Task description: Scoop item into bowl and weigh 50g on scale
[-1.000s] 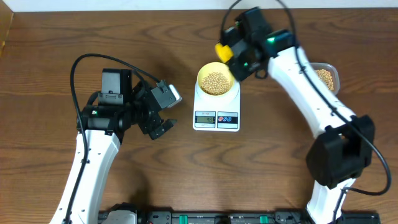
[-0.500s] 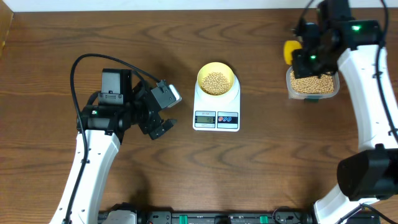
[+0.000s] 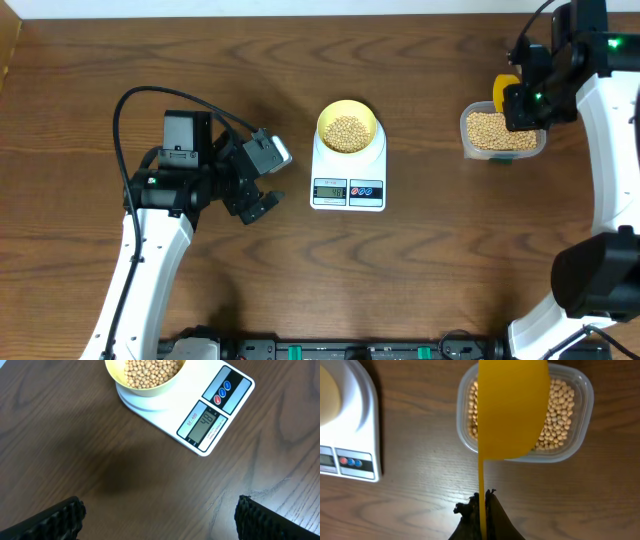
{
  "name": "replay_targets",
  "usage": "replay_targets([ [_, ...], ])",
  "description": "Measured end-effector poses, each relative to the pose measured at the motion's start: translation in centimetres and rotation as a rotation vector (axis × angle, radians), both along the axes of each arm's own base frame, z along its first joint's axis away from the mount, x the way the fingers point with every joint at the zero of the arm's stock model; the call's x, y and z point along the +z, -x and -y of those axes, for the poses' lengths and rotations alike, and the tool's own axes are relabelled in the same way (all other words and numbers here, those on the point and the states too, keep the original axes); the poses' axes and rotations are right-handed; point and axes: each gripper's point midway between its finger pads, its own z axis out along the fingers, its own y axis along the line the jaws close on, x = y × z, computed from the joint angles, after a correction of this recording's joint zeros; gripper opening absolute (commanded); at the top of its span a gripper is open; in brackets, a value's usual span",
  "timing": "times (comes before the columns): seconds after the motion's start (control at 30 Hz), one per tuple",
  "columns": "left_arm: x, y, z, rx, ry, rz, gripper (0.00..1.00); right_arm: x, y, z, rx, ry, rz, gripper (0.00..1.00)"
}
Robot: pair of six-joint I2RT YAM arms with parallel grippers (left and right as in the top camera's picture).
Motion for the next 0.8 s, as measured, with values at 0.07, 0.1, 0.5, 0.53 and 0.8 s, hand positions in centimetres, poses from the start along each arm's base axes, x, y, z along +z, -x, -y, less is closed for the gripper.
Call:
replay_targets([
  [0.07, 0.0, 0.0, 0.0, 0.000, 0.000, 0.000, 0.98, -0.7, 0.2, 0.1, 0.012, 0.010, -0.030, 0.01],
  [0.1, 0.0, 0.0, 0.0, 0.000, 0.000, 0.000, 0.98, -0.9, 0.4, 0.2, 0.015, 0.013, -0.043, 0.01],
  [0.5, 0.0, 0.0, 0.0, 0.000, 0.000, 0.000, 0.98, -5.3, 0.5, 0.3, 0.037, 0.014, -0.187, 0.01],
  [0.53, 0.0, 0.0, 0.0, 0.000, 0.000, 0.000, 0.98, -5.7, 0.5, 0.3, 0.038, 0.013, -0.200, 0.01],
  [0.8, 0.0, 0.0, 0.0, 0.000, 0.000, 0.000, 0.98, -8.5, 0.3, 0.4, 0.039, 0.011, -0.269, 0.01],
])
